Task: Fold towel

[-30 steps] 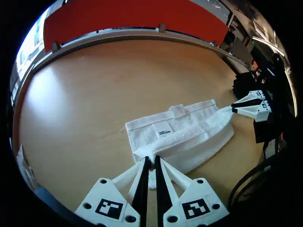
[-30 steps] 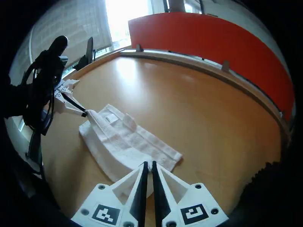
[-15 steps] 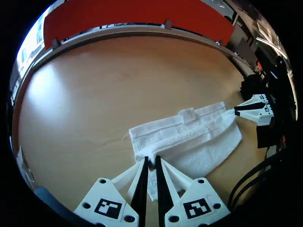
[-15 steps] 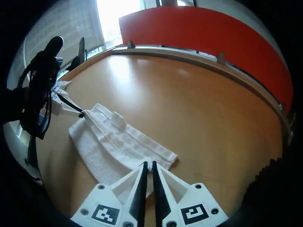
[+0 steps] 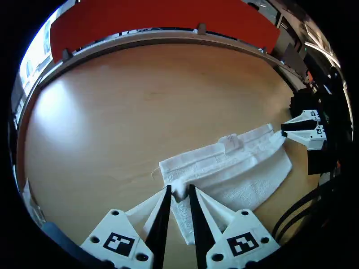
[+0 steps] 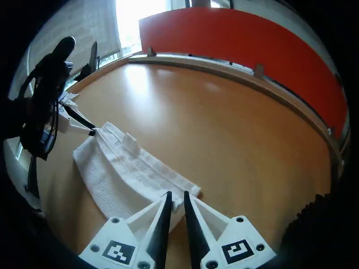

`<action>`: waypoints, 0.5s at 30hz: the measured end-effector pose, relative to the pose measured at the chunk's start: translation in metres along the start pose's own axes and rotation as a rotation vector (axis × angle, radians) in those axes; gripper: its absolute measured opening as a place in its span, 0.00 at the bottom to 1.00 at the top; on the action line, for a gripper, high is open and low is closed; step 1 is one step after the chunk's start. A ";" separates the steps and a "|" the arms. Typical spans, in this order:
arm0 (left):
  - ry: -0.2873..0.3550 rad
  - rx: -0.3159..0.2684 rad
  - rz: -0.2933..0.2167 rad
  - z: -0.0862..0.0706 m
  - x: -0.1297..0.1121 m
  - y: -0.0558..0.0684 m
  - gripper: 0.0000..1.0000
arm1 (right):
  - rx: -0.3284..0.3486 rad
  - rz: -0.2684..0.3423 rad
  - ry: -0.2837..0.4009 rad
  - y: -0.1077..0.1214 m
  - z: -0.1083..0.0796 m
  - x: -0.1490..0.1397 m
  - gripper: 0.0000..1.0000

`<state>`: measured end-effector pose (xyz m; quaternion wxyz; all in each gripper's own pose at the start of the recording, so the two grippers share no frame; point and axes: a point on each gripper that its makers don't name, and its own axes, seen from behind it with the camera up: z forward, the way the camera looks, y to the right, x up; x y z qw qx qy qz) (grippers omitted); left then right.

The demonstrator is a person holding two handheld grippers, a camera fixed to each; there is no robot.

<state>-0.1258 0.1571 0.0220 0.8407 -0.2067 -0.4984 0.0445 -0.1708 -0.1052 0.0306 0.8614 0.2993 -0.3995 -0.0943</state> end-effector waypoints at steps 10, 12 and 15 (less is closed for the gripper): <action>0.013 0.027 0.017 0.000 0.015 -0.011 0.44 | -0.041 -0.014 0.010 0.015 0.002 0.012 0.59; 0.017 0.032 0.016 0.001 0.018 -0.013 0.45 | -0.050 -0.019 0.016 0.017 0.001 0.016 0.64; 0.025 0.040 0.017 0.000 0.021 -0.015 0.55 | -0.058 -0.022 0.030 0.018 0.000 0.022 0.69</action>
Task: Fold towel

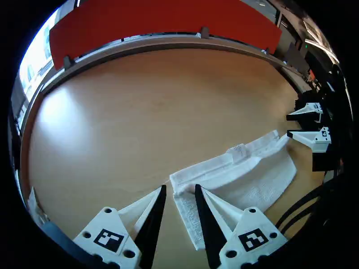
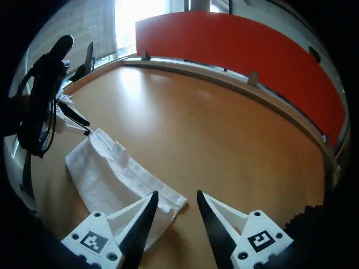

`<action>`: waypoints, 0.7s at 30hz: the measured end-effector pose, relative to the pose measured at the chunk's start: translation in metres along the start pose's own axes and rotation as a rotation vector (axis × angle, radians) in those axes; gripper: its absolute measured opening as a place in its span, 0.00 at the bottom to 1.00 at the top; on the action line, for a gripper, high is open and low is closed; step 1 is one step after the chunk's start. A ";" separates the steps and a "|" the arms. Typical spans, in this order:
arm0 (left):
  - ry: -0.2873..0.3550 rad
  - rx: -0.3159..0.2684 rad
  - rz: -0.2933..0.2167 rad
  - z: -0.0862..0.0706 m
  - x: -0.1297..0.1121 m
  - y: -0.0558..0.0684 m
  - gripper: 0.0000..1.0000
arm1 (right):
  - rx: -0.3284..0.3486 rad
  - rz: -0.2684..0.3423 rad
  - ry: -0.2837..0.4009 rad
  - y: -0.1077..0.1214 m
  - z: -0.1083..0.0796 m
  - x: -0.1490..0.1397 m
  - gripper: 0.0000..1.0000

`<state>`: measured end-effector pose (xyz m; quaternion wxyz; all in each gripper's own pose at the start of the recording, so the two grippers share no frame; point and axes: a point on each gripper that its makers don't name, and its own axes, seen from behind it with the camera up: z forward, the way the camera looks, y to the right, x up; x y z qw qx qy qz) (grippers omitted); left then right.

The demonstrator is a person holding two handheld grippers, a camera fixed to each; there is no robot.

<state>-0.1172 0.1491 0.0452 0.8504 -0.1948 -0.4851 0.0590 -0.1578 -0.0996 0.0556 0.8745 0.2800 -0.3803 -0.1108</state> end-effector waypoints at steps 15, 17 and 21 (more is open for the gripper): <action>0.044 -0.004 -0.004 -0.018 0.004 -0.001 0.79 | -0.003 0.015 0.035 -0.010 -0.012 0.011 0.89; 0.047 -0.007 -0.008 -0.021 0.002 0.001 0.79 | -0.002 0.014 0.036 -0.014 -0.016 0.009 0.89; 0.053 -0.015 -0.018 -0.029 -0.006 0.005 0.79 | 0.001 0.011 0.035 -0.022 -0.024 0.003 0.89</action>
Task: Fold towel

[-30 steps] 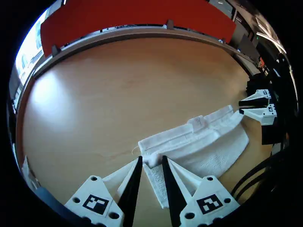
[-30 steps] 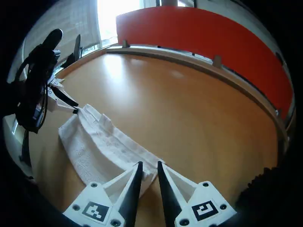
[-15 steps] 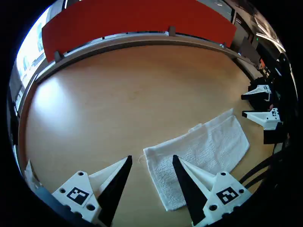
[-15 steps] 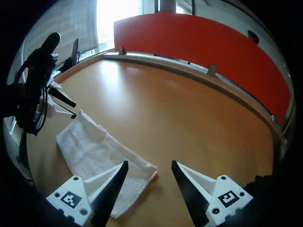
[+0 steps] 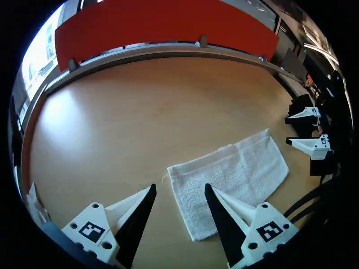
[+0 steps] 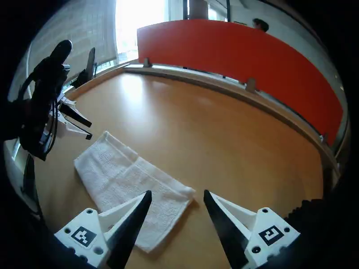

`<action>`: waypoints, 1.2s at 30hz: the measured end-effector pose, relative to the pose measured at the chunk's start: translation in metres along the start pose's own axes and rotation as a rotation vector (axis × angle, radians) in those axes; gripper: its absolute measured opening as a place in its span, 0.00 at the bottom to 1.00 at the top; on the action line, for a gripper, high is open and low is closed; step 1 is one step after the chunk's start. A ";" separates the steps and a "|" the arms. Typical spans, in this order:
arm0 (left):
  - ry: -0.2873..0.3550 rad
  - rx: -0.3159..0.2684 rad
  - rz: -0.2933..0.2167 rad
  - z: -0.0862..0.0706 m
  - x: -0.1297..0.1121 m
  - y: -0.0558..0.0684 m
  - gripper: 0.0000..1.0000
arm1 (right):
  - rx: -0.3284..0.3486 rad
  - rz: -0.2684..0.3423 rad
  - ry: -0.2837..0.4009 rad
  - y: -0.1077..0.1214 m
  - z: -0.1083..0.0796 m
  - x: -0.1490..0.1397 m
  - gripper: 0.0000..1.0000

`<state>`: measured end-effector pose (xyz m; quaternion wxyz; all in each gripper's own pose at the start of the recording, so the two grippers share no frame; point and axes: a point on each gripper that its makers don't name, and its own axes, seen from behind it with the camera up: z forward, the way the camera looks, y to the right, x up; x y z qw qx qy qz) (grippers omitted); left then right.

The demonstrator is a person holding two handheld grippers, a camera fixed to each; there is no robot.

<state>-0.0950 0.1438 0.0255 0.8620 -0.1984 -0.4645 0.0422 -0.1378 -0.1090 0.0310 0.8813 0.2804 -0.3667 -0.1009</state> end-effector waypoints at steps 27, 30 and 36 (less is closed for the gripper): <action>-0.001 0.024 -0.035 -0.050 -0.079 0.025 0.79 | -0.011 0.016 -0.020 -0.043 -0.055 -0.058 0.89; 0.000 0.027 -0.038 -0.052 -0.081 0.025 0.79 | -0.009 0.012 -0.020 -0.044 -0.056 -0.059 0.89; 0.010 0.039 -0.052 -0.059 -0.083 0.024 0.79 | -0.001 -0.009 -0.023 -0.044 -0.054 -0.061 0.89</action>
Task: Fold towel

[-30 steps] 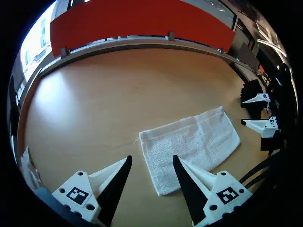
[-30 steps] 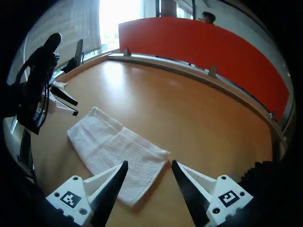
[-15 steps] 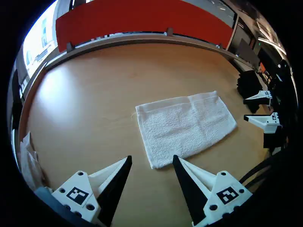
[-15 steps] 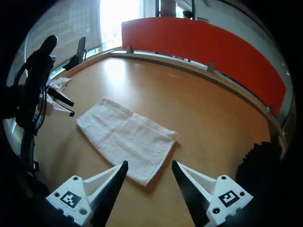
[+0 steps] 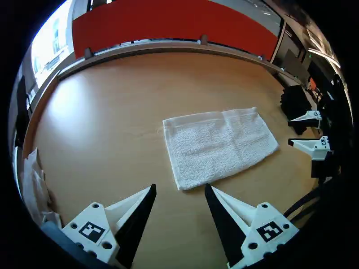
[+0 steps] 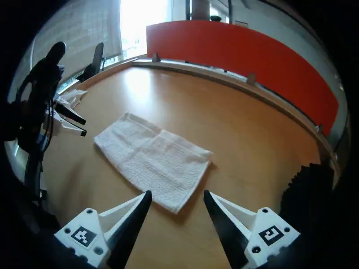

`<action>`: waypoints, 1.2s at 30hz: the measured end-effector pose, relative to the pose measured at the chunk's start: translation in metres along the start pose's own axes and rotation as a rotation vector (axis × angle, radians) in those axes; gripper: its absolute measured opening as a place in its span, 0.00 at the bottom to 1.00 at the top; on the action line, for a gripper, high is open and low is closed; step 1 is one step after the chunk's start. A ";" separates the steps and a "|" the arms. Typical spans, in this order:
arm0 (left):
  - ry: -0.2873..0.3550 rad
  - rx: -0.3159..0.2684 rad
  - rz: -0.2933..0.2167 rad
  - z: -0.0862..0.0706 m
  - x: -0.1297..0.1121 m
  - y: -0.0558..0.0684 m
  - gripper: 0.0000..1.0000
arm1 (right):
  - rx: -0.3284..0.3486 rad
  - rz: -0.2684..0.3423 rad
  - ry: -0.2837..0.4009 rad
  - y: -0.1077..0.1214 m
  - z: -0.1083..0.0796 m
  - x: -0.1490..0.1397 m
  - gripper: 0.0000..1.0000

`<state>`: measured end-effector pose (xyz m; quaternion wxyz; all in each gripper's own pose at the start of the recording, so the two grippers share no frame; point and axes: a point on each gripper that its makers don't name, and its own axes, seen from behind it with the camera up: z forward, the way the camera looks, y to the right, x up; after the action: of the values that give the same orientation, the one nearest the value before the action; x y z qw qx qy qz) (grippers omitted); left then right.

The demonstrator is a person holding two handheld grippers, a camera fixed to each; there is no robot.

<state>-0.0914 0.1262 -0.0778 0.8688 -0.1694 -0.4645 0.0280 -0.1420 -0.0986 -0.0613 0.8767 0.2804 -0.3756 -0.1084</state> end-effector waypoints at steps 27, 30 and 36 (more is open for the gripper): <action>0.024 0.093 -0.088 -0.038 -0.026 -0.026 0.79 | 0.050 -0.096 -0.071 0.001 0.020 -0.023 0.89; 0.023 0.098 -0.099 -0.042 -0.032 -0.028 0.79 | 0.054 -0.104 -0.086 0.001 0.024 -0.029 0.89; 0.015 0.106 -0.119 -0.048 -0.042 -0.032 0.79 | 0.063 -0.114 -0.110 0.001 0.028 -0.038 0.89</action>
<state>-0.0797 0.0746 -0.1256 0.8800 -0.0956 -0.4652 -0.0004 -0.1884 -0.0939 -0.0674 0.8377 0.3226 -0.4099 -0.1617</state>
